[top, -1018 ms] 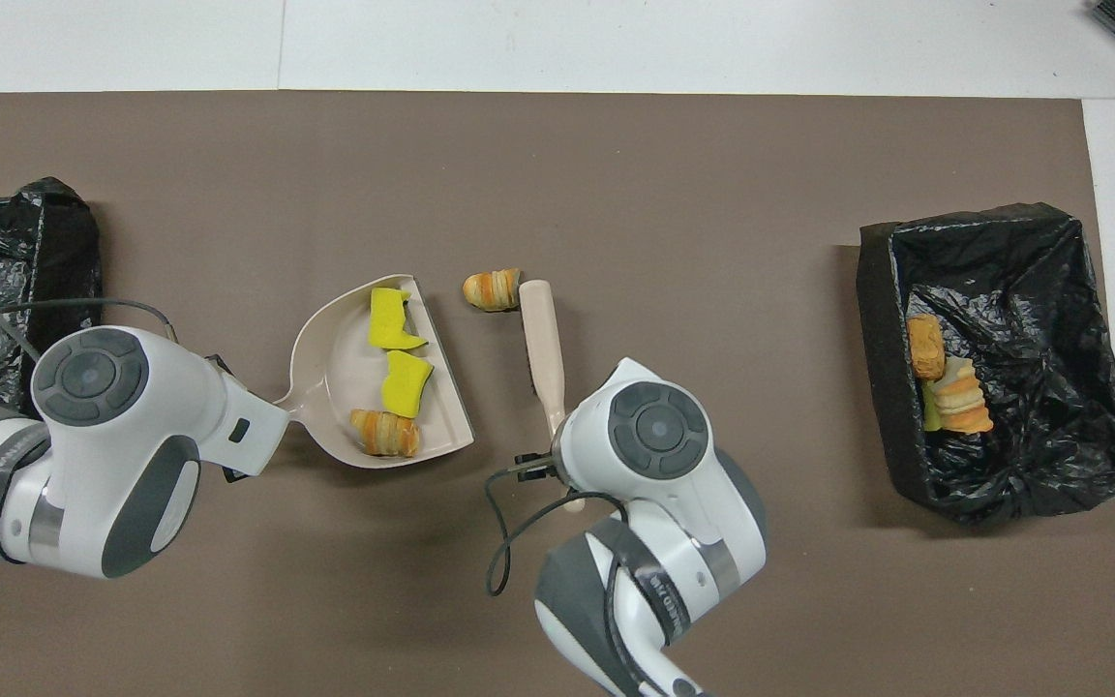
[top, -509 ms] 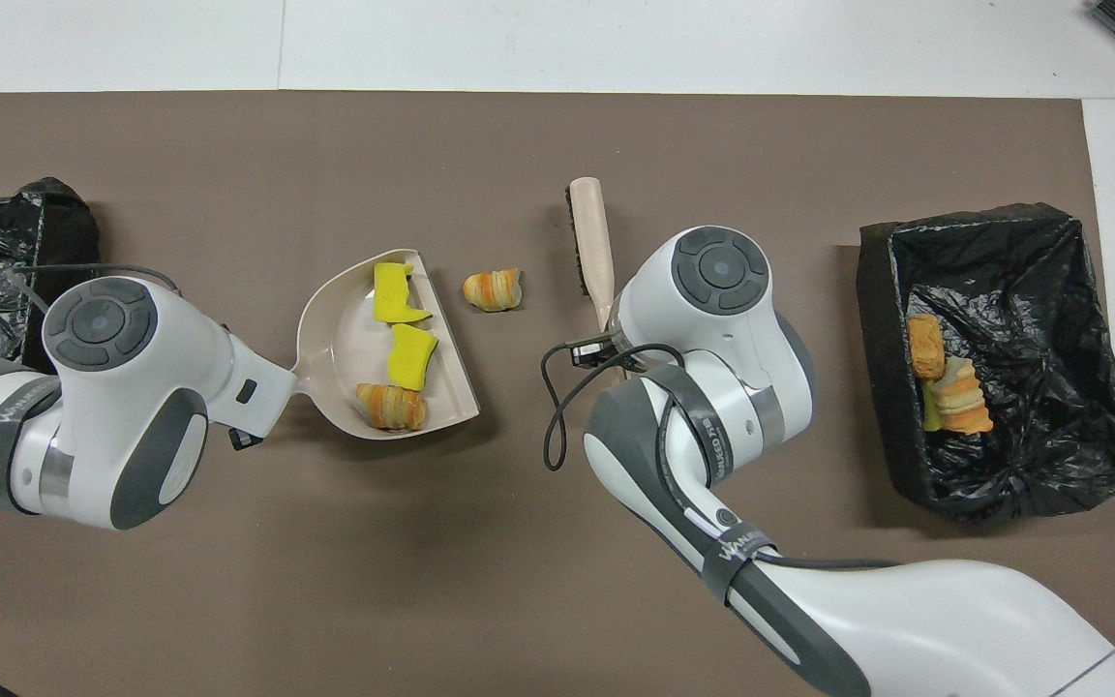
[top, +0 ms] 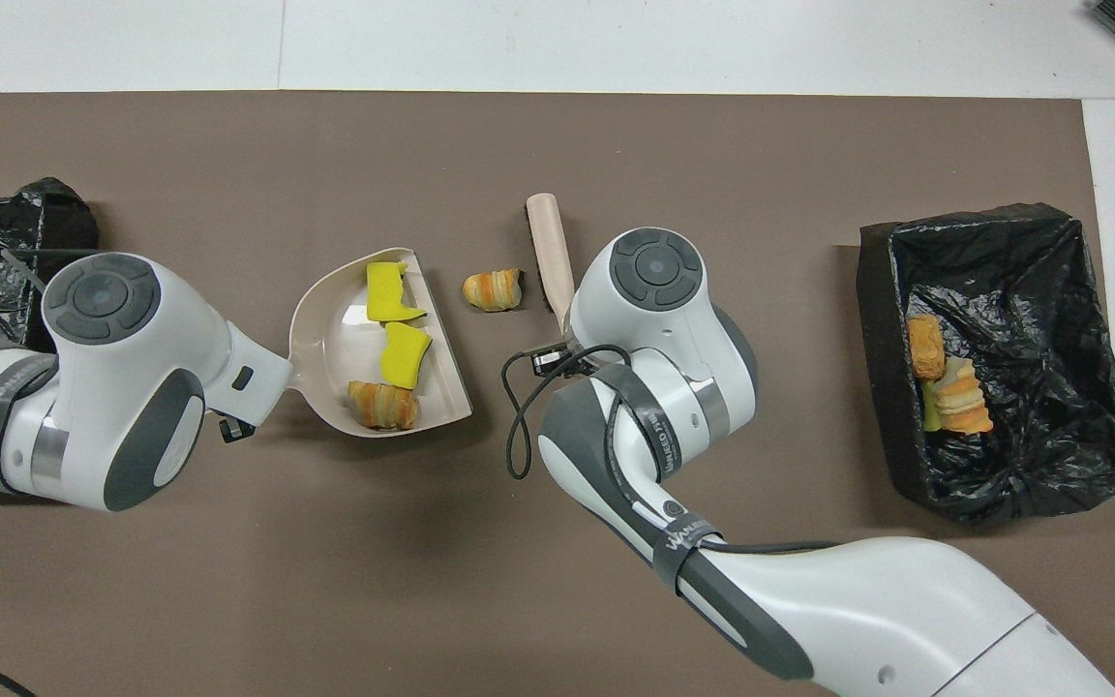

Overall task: Sweep and dump trash in bin
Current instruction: 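Sweep the bread chunk into the dustpan with the right gripper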

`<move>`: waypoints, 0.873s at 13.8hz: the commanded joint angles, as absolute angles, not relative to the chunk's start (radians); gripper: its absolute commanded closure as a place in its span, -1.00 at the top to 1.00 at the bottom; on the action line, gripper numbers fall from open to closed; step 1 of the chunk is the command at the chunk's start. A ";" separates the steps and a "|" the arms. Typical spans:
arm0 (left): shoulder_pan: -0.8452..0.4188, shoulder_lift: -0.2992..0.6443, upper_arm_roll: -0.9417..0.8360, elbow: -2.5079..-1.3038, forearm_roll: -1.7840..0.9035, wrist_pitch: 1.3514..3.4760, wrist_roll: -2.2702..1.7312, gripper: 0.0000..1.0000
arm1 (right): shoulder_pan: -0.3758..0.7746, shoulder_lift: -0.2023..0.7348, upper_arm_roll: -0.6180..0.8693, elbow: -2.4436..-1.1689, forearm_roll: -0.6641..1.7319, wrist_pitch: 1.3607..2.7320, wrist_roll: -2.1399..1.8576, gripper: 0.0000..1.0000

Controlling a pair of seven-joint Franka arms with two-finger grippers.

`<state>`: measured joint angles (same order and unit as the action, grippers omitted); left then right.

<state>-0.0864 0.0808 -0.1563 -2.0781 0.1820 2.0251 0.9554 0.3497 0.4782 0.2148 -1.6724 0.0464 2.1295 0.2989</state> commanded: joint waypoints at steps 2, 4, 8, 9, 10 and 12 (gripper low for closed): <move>-0.143 0.184 -0.155 -1.930 0.288 1.896 0.896 -1.00 | 0.365 0.457 0.225 -1.690 0.043 2.117 0.318 -1.00; -0.155 0.190 -0.155 -1.933 0.308 1.893 0.850 -1.00 | 0.362 0.457 0.225 -1.695 0.069 2.123 0.308 -1.00; -0.175 0.199 -0.156 -1.944 0.344 1.905 0.838 -1.00 | 0.371 0.401 0.264 -1.791 0.115 2.123 0.327 -1.00; -0.175 0.199 -0.156 -1.944 0.344 1.907 0.838 -1.00 | 0.382 0.388 0.274 -1.813 0.132 2.122 0.330 -1.00; -0.175 0.199 -0.158 -1.947 0.344 1.910 0.838 -1.00 | 0.400 0.376 0.282 -1.822 0.155 2.118 0.336 -1.00; -0.175 0.204 -0.158 -1.950 0.345 1.916 0.838 -1.00 | 0.451 0.362 0.284 -1.829 0.190 2.118 0.392 -1.00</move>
